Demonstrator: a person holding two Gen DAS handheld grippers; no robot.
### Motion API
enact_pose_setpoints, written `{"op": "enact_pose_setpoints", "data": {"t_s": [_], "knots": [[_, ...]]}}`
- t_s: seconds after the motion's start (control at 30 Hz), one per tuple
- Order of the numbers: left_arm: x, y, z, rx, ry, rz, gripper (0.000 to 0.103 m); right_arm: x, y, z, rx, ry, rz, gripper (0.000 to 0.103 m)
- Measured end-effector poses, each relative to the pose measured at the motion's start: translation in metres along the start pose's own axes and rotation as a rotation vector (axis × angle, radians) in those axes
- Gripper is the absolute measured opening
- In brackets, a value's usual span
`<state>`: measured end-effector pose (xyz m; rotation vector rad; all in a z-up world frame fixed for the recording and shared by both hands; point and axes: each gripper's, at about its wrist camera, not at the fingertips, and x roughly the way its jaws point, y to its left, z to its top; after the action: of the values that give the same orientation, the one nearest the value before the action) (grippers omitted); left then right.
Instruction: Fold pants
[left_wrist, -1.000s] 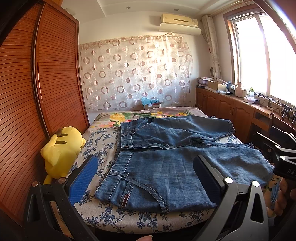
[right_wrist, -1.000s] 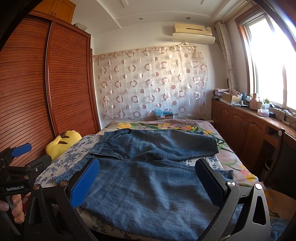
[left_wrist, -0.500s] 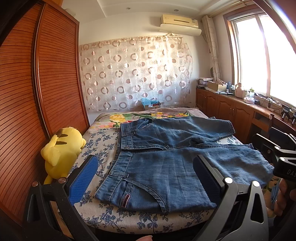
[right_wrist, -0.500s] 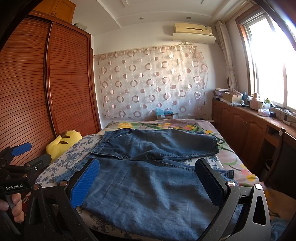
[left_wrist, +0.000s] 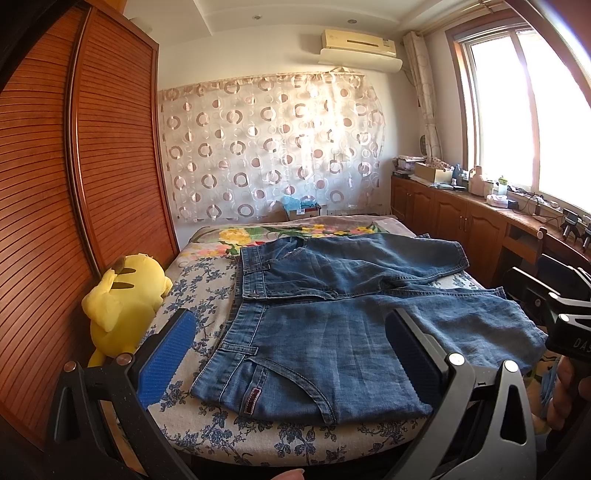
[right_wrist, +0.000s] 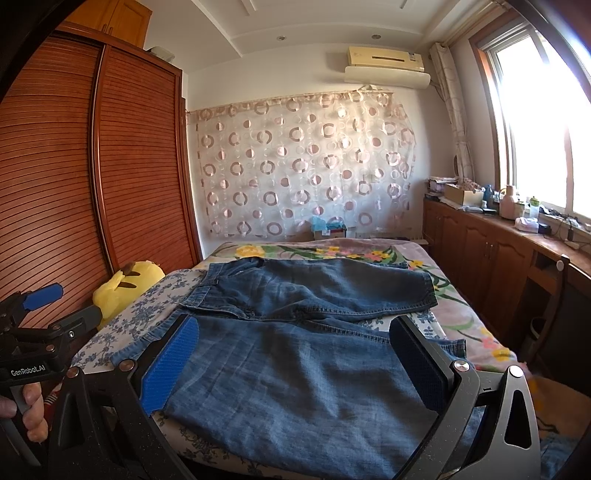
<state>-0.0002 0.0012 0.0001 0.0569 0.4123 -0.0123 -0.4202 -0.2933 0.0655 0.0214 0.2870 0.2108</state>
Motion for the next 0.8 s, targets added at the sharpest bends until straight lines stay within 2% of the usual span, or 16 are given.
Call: {"op": "enact_pose_setpoints", "data": {"t_s": [0.8], "knots": [[0.0001,0.0004,-0.0001,0.000,0.004,-0.001,0.103,0.0028,-0.0016,-0.0016,0.008,0.015,0.013,0.103]]}}
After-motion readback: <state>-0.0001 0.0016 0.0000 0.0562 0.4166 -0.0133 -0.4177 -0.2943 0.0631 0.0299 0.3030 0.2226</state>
